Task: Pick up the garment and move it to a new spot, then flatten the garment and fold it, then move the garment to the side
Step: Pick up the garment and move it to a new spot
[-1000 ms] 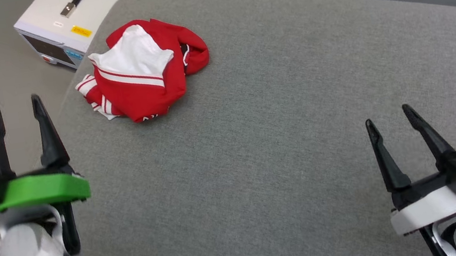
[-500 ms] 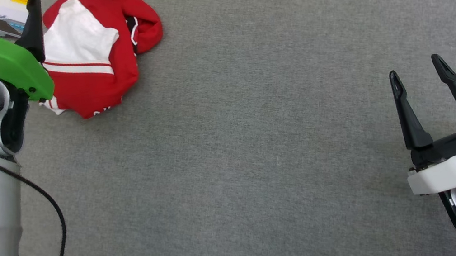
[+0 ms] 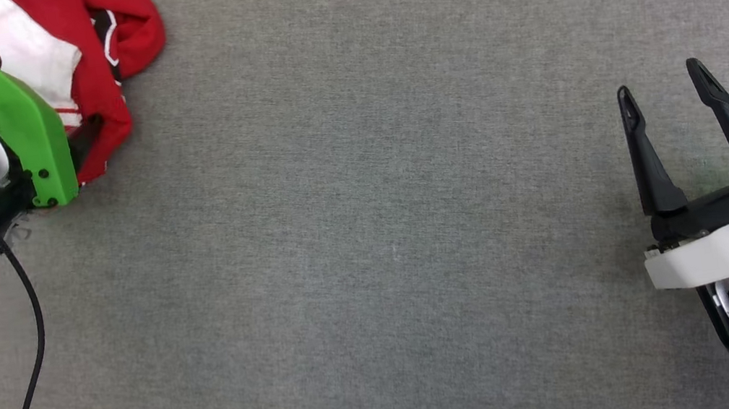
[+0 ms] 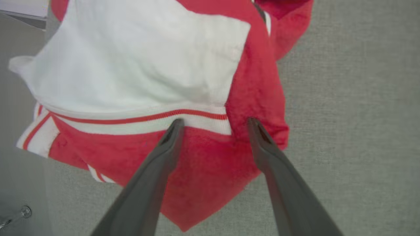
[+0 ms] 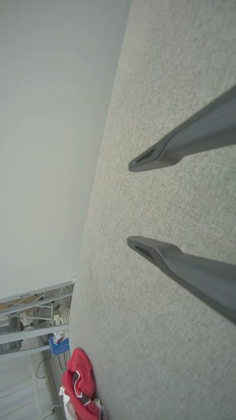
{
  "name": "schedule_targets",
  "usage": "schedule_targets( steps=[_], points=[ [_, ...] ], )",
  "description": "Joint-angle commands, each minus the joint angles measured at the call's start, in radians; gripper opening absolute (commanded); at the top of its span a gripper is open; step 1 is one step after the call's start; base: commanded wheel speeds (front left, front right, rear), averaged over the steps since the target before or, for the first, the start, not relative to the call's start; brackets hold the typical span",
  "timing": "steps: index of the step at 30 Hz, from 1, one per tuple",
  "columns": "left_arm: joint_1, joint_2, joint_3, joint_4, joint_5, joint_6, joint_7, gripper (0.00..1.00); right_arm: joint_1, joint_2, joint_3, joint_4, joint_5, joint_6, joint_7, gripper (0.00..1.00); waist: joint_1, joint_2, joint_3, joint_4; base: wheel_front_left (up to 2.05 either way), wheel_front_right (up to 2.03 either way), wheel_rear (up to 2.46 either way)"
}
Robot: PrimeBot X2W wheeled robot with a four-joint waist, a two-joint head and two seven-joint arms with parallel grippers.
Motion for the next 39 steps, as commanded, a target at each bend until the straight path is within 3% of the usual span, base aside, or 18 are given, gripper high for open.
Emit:
schedule_targets(
  steps=[1, 10, 11, 12, 19, 27, 32, 39],
  points=[
    [-0.019, 0.007, -0.015, 0.015, -0.019, -0.003, 0.005, 1.0, -0.023, -0.005, 0.001, 0.001, 0.0, -0.001, -0.006, 1.0, 0.0, -0.0001, 0.045, -0.039, 0.0, 0.0, 0.0],
    [0.004, -0.02, -0.192, 0.165, -0.024, -0.003, 0.032, 1.0, -0.032, -0.008, -0.006, 0.006, 0.001, -0.001, -0.006, 1.0, 0.0, -0.0001, 0.07, -0.061, 0.0, 0.0, 0.0],
    [0.004, -0.017, -0.208, 0.173, -0.03, -0.003, 0.022, 0.33, -0.029, -0.006, -0.006, 0.008, 0.0, -0.001, -0.006, 1.0, 0.0, -0.0001, 0.064, -0.061, 0.0, 0.0, 0.0],
    [0.003, -0.015, -0.215, 0.176, -0.033, -0.003, 0.013, 0.0, -0.027, -0.006, -0.007, 0.008, 0.0, -0.001, -0.006, 1.0, 0.0, -0.0001, 0.06, -0.06, 0.0, 0.0, 0.0],
    [-0.05, 0.025, -0.241, 0.172, -0.031, -0.003, -0.186, 0.0, -0.008, 0.002, -0.016, 0.024, 0.012, -0.001, -0.006, 1.0, 0.0, -0.0001, -0.03, -0.041, 0.0, 0.0, 0.0],
    [-0.132, 0.085, -0.273, 0.066, 0.002, -0.003, -0.382, 0.0, 0.024, 0.02, -0.023, 0.037, 0.028, -0.001, -0.006, 1.0, 0.0, -0.0001, -0.144, -0.042, 0.0, 0.0, 0.0],
    [-0.188, 0.099, -0.302, -0.014, 0.052, -0.003, -0.427, 0.0, 0.036, 0.027, -0.029, 0.039, 0.039, -0.001, -0.006, 1.0, 0.0, -0.0001, -0.187, -0.076, 0.0, 0.0, 0.0],
    [-0.271, 0.043, -0.342, -0.147, 0.119, 0.004, -0.43, 0.0, 0.047, 0.031, -0.033, 0.037, 0.07, -0.001, -0.006, 1.0, 0.0, -0.0001, -0.21, -0.163, 0.0, 0.0, 0.0]
  ],
)
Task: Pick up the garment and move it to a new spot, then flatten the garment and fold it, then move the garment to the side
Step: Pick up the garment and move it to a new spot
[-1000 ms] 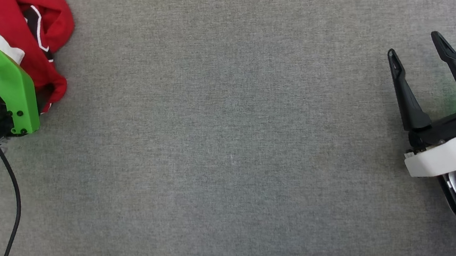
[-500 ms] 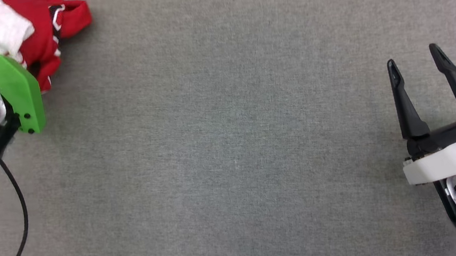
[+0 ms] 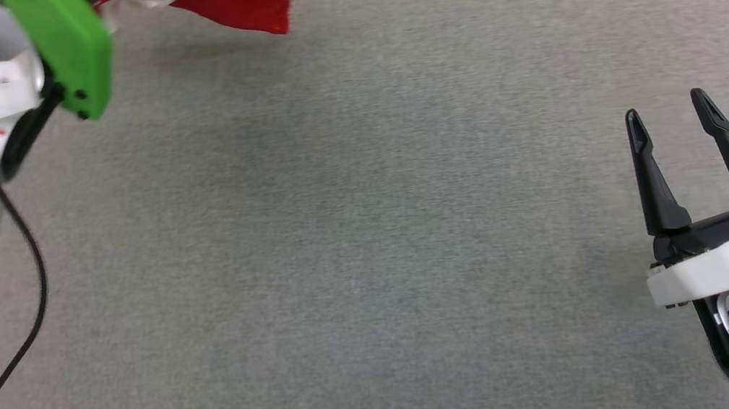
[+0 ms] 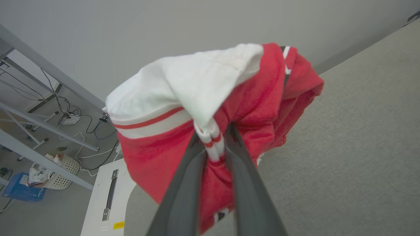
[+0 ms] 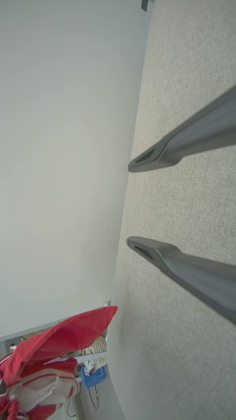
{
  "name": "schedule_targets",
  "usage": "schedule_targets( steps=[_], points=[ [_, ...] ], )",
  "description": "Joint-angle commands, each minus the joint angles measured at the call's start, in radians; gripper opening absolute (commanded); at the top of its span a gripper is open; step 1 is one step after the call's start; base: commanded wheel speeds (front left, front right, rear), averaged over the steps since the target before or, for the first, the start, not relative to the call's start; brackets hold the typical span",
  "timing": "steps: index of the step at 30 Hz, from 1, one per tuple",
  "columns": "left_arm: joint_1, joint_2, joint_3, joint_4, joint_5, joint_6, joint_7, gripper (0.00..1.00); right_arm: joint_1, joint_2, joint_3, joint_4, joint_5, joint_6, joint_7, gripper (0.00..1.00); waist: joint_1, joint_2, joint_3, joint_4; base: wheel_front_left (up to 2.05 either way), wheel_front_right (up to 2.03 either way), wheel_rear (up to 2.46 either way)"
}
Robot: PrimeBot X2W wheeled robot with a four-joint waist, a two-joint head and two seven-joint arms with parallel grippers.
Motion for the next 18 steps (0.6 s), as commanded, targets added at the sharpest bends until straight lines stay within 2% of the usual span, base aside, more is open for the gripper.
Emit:
schedule_targets(
  steps=[1, 9, 18],
  points=[
    [-0.033, -0.026, -0.007, -0.024, 0.018, 0.006, 0.0, 0.0, 0.011, -0.001, -0.003, -0.003, 0.011, -0.001, -0.006, 1.0, 0.0001, 0.0, -0.017, -0.062, 0.0, 0.0, 0.0],
    [-0.055, -0.156, -0.097, -0.091, 0.067, 0.006, 0.007, 0.0, 0.003, 0.0, -0.014, -0.012, 0.041, -0.001, -0.006, 1.0, 0.0001, 0.0, 0.01, -0.159, 0.0, 0.0, 0.0],
    [0.042, -0.31, -0.269, -0.006, 0.084, -0.002, -0.053, 0.0, -0.008, 0.0, -0.026, -0.02, 0.061, -0.001, -0.006, 1.0, 0.0001, 0.0, 0.052, -0.208, 0.0, 0.0, 0.0]
  ],
)
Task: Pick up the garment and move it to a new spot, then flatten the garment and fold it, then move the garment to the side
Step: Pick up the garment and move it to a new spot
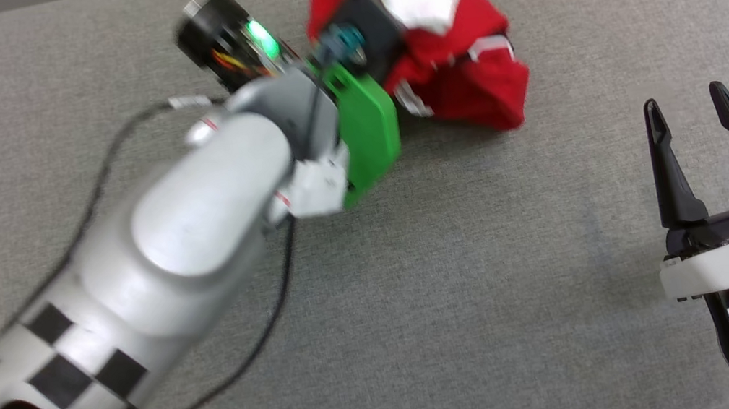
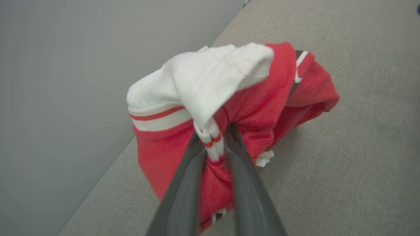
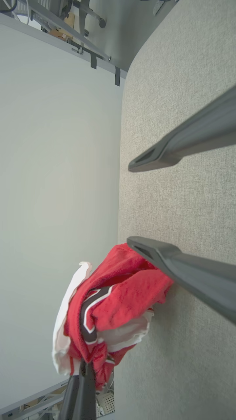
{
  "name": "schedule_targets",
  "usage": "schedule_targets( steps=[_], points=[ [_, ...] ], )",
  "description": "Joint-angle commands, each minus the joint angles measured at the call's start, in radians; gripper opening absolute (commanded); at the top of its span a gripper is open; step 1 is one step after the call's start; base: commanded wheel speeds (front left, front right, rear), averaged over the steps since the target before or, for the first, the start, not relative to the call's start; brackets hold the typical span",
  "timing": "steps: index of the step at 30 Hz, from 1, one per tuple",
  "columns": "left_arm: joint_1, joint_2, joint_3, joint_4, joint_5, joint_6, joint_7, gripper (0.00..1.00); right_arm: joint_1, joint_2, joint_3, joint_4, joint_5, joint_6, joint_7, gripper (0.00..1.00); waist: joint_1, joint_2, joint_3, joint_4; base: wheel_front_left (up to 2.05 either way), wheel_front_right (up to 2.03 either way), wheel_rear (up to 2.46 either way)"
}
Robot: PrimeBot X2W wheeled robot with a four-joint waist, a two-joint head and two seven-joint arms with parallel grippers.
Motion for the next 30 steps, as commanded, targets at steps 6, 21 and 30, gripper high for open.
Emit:
schedule_targets(
  steps=[6, 21, 30],
  points=[
    [0.129, -0.097, -0.109, 0.085, 0.0, -0.002, -0.047, 0.0, -0.01, -0.001, -0.009, -0.004, 0.009, -0.001, -0.006, 1.0, 0.0, -0.0001, 0.036, -0.01, 0.0, 0.0, 0.0],
    [0.224, -0.181, -0.118, 0.164, 0.01, 0.006, -0.201, 1.0, 0.017, -0.001, -0.017, 0.02, 0.006, -0.001, -0.006, 1.0, 0.0, -0.0001, -0.027, 0.026, 0.0, 0.0, 0.0],
    [0.306, -0.149, -0.011, 0.065, -0.013, 0.138, -0.38, 1.0, 0.074, 0.0, -0.025, 0.027, -0.009, -0.001, -0.006, 1.0, 0.0, -0.0001, -0.146, 0.087, 0.0, 0.0, 0.0]
  ],
)
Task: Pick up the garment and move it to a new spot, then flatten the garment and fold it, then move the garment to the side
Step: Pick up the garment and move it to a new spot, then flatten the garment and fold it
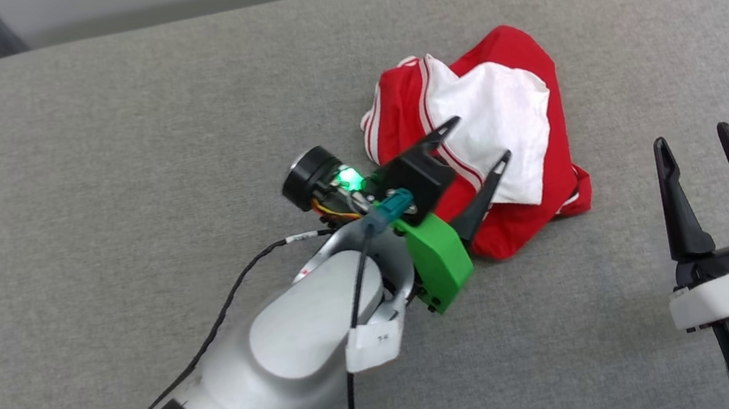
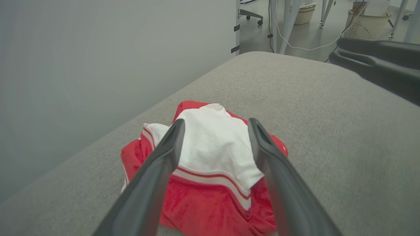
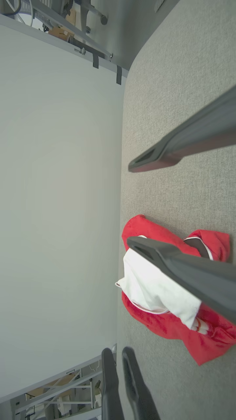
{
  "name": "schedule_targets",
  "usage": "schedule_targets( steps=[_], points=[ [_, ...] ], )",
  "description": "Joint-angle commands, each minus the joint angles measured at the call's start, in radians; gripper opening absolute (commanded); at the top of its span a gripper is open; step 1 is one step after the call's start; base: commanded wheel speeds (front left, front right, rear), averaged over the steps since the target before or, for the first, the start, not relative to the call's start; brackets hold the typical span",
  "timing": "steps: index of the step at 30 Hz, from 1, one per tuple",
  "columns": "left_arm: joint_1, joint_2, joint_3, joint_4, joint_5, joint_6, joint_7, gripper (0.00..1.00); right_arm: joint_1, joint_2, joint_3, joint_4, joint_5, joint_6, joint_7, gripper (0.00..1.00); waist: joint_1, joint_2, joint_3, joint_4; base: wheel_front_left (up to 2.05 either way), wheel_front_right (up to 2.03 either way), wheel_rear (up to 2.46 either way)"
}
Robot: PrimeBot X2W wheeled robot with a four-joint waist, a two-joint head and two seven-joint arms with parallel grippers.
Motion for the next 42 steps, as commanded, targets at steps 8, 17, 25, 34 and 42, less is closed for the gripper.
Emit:
schedule_targets(
  steps=[8, 17, 25, 34, 42],
  points=[
    [0.162, 0.119, 0.212, -0.156, 0.041, 0.195, -0.037, 1.0, 0.048, 0.0, 0.0, -0.007, -0.011, -0.001, -0.006, 1.0, 0.0, -0.0001, -0.114, 0.097, 0.0, 0.0, 0.0],
    [0.44, 0.2, 0.546, -0.328, 0.153, 0.303, -0.038, 1.0, 0.063, 0.0, 0.008, -0.014, -0.013, -0.001, -0.006, 1.0, 0.0, -0.0001, -0.146, 0.116, 0.0, 0.0, 0.0],
    [0.68, 0.176, 0.791, -0.395, 0.251, 0.274, -0.038, 1.0, 0.08, 0.0, 0.016, -0.007, -0.005, -0.001, -0.006, 1.0, 0.0, -0.0001, -0.165, 0.109, 0.0, 0.0, 0.0],
    [0.844, 0.063, 0.953, -0.418, 0.364, 0.175, -0.038, 1.0, 0.115, 0.0, 0.026, 0.034, 0.01, -0.001, -0.006, 1.0, 0.0, -0.0001, -0.183, 0.099, 0.0, 0.0, 0.0],
    [0.898, -0.027, 1.035, -0.41, 0.442, 0.088, -0.038, 1.0, 0.146, 0.0, 0.038, 0.079, 0.019, -0.001, -0.006, 1.0, 0.0, -0.0001, -0.195, 0.097, 0.0, 0.0, 0.0]
  ],
)
